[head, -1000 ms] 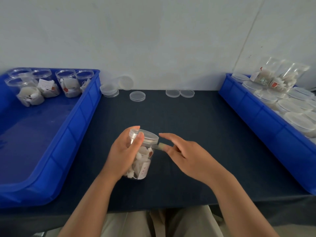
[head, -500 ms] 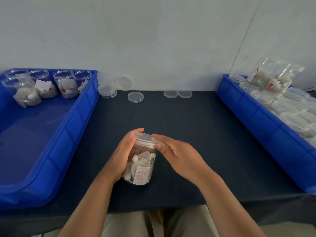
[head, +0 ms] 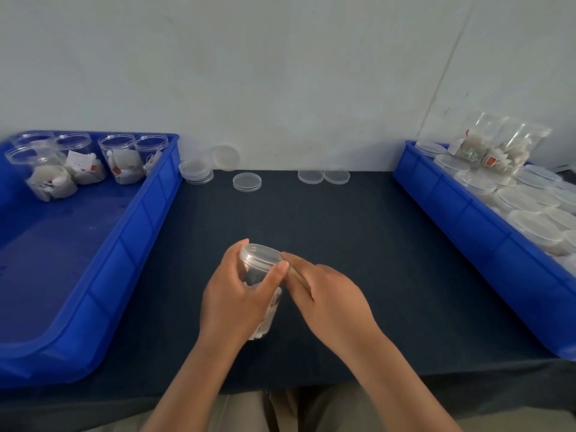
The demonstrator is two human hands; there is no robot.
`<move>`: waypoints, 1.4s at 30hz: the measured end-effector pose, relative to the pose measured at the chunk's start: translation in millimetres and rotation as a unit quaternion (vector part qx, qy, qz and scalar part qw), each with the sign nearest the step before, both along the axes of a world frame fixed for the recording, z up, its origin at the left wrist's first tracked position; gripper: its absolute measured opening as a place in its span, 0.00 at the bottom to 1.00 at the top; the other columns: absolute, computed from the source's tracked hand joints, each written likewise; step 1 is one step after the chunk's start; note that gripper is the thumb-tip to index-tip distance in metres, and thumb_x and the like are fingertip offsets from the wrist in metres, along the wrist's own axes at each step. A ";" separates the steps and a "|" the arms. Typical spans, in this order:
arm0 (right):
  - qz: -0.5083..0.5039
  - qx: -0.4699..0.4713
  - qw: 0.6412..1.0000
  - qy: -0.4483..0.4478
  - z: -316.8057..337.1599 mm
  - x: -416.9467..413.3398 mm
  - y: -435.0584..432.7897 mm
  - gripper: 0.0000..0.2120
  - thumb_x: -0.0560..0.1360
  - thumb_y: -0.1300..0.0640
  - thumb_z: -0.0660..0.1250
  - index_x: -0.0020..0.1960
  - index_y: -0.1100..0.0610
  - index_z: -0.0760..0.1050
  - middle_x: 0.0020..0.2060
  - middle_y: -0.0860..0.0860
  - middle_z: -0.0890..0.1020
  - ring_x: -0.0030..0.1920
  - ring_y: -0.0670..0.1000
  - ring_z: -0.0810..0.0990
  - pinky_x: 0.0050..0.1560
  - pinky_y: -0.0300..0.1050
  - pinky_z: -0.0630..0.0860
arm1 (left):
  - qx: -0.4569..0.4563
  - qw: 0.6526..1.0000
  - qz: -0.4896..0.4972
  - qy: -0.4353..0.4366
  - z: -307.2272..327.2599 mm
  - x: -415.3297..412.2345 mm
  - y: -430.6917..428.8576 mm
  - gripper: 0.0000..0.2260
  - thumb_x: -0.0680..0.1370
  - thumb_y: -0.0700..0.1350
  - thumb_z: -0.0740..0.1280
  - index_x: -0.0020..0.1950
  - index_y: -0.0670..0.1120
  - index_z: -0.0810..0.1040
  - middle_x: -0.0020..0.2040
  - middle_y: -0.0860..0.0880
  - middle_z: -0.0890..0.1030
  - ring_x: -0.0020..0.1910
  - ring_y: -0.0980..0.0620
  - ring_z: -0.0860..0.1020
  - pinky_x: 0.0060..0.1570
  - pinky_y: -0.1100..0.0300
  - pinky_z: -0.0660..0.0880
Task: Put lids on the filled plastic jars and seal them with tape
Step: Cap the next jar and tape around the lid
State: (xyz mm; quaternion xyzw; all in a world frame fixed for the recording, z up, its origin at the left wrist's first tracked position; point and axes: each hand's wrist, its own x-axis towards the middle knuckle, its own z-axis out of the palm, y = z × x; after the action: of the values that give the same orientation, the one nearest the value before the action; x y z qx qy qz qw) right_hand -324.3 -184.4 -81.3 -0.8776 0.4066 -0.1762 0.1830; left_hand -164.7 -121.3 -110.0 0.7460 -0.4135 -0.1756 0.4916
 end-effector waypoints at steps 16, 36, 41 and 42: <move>0.098 0.124 0.987 -0.032 -6.5 -19.1 -44.1 0.21 0.81 0.29 0.54 0.72 0.18 0.55 0.39 0.45 0.81 0.39 0.47 0.82 0.38 0.43 0.80 | -0.038 0.974 -0.147 0.166 3.9 45.2 -3.1 0.21 0.82 0.65 0.61 0.69 0.56 0.79 0.60 0.60 0.84 0.60 0.60 0.82 0.59 0.58 0.78; 0.039 0.058 0.997 -0.020 -7.1 -12.3 -25.3 0.23 0.81 0.30 0.55 0.73 0.36 0.68 0.38 0.40 0.80 0.43 0.39 0.79 0.34 0.36 0.70 | -0.075 0.986 -0.129 0.073 -0.1 44.7 -5.3 0.17 0.83 0.58 0.62 0.71 0.60 0.76 0.58 0.70 0.81 0.60 0.66 0.80 0.54 0.72 0.77; 0.024 0.014 1.000 -0.005 -2.7 -8.4 -13.8 0.20 0.83 0.31 0.54 0.70 0.37 0.70 0.39 0.40 0.80 0.41 0.41 0.79 0.36 0.39 0.75 | -0.031 0.996 -0.070 -0.044 0.7 21.0 6.4 0.32 0.76 0.78 0.53 0.77 0.66 0.65 0.60 0.66 0.80 0.57 0.63 0.81 0.50 0.65 0.78; 0.022 0.008 1.000 -0.002 -2.8 -7.9 -12.0 0.20 0.83 0.32 0.54 0.70 0.38 0.70 0.41 0.40 0.80 0.41 0.41 0.80 0.38 0.39 0.77 | -0.002 0.996 -0.064 -0.067 1.0 14.7 7.2 0.38 0.72 0.82 0.53 0.78 0.66 0.61 0.63 0.66 0.77 0.59 0.63 0.79 0.51 0.64 0.75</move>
State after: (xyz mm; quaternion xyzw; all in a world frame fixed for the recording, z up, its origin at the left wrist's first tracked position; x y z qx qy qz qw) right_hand -332.1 -196.4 -84.1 -0.8843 0.3886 -0.1706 0.1948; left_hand -150.0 -114.1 -109.0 0.7271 -0.4924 -0.1554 0.4524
